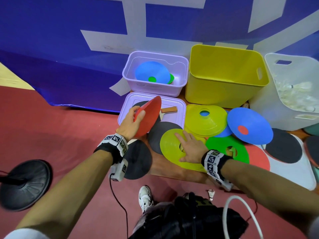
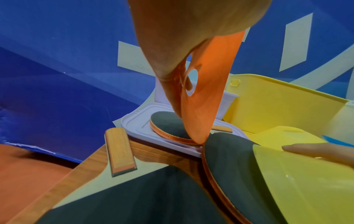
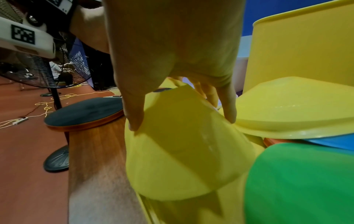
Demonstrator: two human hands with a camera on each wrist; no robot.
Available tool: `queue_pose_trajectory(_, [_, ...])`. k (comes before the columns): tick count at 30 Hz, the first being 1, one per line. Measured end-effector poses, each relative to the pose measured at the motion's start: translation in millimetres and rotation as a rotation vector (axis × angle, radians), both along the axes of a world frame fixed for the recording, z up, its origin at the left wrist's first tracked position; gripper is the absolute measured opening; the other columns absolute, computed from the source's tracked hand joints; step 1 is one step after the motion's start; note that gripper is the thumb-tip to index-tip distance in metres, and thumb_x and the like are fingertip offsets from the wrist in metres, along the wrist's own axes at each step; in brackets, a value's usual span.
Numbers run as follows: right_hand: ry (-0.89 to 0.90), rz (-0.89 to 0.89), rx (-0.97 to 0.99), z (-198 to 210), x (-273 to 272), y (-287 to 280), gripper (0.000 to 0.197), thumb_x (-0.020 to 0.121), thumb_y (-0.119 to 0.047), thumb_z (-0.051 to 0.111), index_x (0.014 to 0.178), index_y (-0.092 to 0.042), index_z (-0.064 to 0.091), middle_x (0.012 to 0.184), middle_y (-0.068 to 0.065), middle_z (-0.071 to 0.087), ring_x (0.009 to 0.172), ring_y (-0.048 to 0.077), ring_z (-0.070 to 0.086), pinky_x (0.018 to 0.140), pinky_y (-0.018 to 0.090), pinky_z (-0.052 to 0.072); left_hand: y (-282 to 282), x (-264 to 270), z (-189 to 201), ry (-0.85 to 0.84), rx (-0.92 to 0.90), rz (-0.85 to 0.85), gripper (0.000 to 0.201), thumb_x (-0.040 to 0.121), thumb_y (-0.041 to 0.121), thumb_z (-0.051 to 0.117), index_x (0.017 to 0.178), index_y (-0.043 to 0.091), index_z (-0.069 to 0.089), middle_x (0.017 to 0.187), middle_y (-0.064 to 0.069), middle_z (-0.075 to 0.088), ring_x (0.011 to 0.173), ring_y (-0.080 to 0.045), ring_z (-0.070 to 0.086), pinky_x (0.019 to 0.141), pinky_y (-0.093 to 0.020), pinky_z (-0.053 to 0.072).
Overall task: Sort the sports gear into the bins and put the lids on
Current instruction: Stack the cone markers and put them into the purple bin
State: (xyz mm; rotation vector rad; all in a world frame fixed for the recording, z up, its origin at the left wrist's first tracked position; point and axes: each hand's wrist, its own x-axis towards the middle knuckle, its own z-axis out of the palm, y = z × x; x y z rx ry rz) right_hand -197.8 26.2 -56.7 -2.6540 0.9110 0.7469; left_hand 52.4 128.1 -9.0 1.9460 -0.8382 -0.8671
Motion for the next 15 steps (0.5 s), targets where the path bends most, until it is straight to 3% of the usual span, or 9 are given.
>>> queue_pose_trajectory(4, [-0.051, -0.027, 0.015, 8.4, 2.0, -6.3, 0.112, 0.078, -0.052, 0.072, 0.155, -0.025, -0.006, 0.160, 0.011, 0.012, 0.141, 0.031, 0.030, 0.090, 0.045, 0.052, 0.6, 2.7, 4.6, 0.036, -0.007, 0.002, 0.080, 0.072, 0.082, 0.036, 0.135, 0.034, 0.043, 0.131, 0.000, 0.053, 0.116, -0.020, 0.055, 0.104, -0.046, 0.042])
queue_pose_trajectory(8, [-0.157, -0.119, 0.025, 21.5, 5.7, -11.4, 0.104, 0.079, -0.049, 0.071, 0.155, -0.026, 0.003, 0.148, 0.005, 0.036, 0.117, 0.031, 0.055, 0.081, 0.040, 0.051, -5.3, 7.3, 9.3, 0.047, -0.022, -0.007, 0.064, 0.082, 0.072, 0.040, 0.133, 0.032, 0.045, 0.129, 0.001, 0.055, 0.112, -0.018, 0.056, 0.094, -0.034, 0.043])
queue_pose_trajectory(11, [-0.228, -0.187, 0.027, 31.9, 12.3, -14.0, 0.102, 0.079, -0.049, 0.071, 0.154, -0.031, 0.004, 0.143, 0.004, 0.042, 0.108, 0.031, 0.060, 0.080, 0.041, 0.051, -12.0, 14.0, 15.7, 0.020, -0.021, -0.015, 0.043, 0.099, 0.055, 0.040, 0.133, 0.030, 0.045, 0.126, 0.003, 0.053, 0.110, -0.016, 0.052, 0.088, -0.027, 0.034])
queue_pose_trajectory(15, [-0.335, -0.265, 0.011, 47.8, 25.6, -21.3, 0.104, 0.078, -0.052, 0.072, 0.152, -0.038, 0.001, 0.139, 0.006, 0.045, 0.108, 0.035, 0.060, 0.080, 0.042, 0.052, -22.6, 25.9, 28.2, -0.007, -0.074, -0.028, 0.034, 0.102, 0.048, 0.035, 0.132, 0.032, 0.044, 0.133, 0.003, 0.052, 0.111, -0.011, 0.047, 0.086, -0.020, 0.031])
